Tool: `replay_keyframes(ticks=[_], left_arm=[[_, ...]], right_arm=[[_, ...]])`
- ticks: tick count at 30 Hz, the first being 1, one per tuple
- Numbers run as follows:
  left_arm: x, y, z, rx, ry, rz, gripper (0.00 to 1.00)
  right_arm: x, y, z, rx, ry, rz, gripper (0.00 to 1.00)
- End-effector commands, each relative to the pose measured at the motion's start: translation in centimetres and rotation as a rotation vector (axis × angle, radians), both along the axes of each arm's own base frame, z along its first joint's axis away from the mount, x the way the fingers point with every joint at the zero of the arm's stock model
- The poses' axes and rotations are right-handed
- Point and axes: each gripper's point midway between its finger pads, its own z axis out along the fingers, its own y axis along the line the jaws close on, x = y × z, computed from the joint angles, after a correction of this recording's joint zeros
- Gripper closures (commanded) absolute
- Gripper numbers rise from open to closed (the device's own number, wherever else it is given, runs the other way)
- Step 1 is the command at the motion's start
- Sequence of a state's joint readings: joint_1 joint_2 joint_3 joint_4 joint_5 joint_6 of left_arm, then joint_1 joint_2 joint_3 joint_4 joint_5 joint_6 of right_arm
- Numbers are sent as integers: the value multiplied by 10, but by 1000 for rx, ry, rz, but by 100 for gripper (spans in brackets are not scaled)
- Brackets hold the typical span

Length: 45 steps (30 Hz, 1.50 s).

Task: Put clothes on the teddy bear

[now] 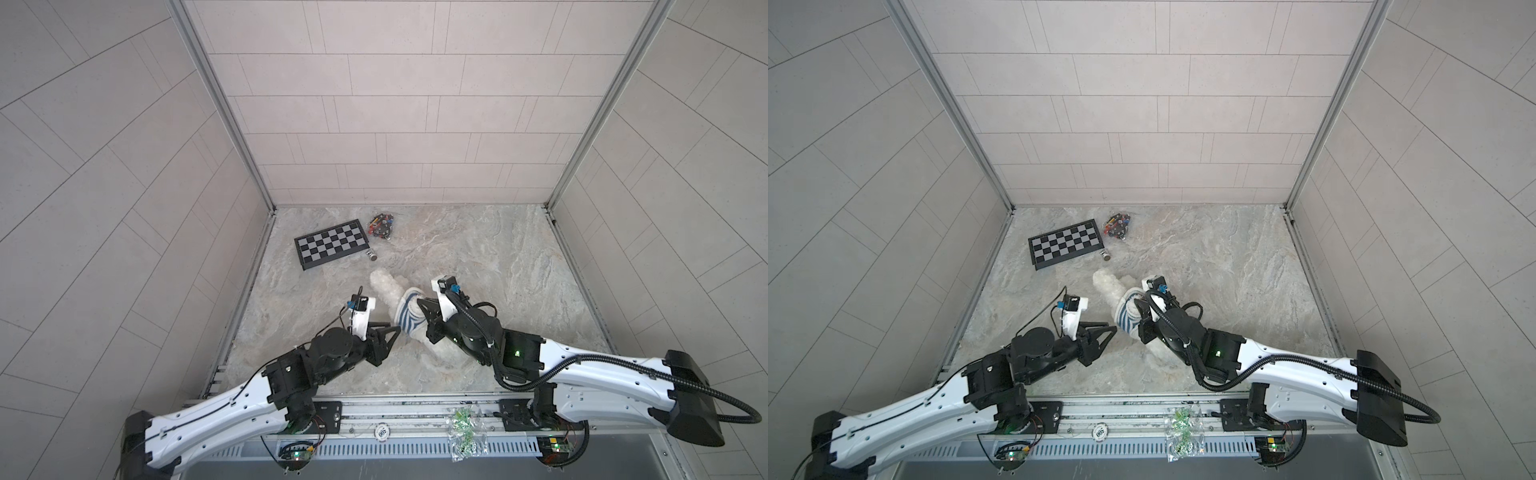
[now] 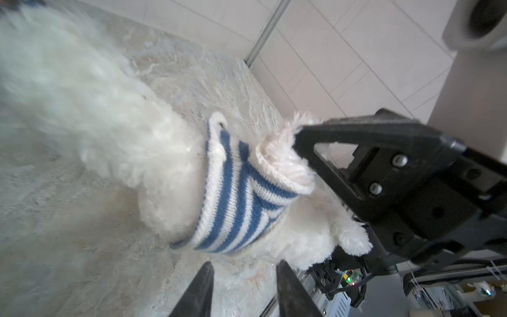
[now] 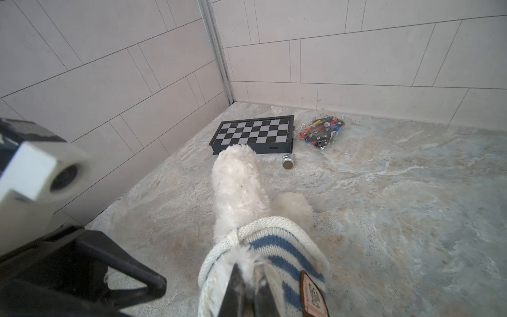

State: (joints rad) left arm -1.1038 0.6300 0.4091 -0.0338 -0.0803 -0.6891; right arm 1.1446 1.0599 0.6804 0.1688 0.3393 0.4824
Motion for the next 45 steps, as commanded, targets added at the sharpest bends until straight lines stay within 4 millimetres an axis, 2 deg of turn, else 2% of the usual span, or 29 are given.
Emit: replay_keyframes(ticks=[1,4,9,13,16,19,23,26,29,36,42,45], left_arm=[[3,-22,17,-62,-44,-22,53],[8,-36,13,-38,-37,-33,51],[20,-46,4,41,-49,-12,52],[25,-54,4,73,-66,-13,72],[26,-59,0,97,-65,-23,80],[26,-64,0,97,-68,-42,79],[24,-70,5,64,-88,-67,66],[23,-73,10,24,-143,-78,65],[30,-70,2,87,-187,-59,65],[33,-79,1,114,-309,-77,67],[38,-75,-3,106,-387,-42,66],[42,-75,-4,115,-421,-28,75]], right_arm=[[4,0,15,78,8,-35,100],[4,-2,16,84,8,-43,100],[4,-5,18,90,11,-45,100],[4,-5,19,93,13,-46,100],[3,-6,20,103,14,-47,100],[4,-9,20,110,13,-57,100],[6,-14,19,123,21,-75,100],[9,-17,19,142,30,-86,100],[12,-18,20,161,38,-94,100],[13,-23,20,184,52,-118,100],[14,-27,22,220,64,-134,100],[13,-31,25,230,63,-145,100]])
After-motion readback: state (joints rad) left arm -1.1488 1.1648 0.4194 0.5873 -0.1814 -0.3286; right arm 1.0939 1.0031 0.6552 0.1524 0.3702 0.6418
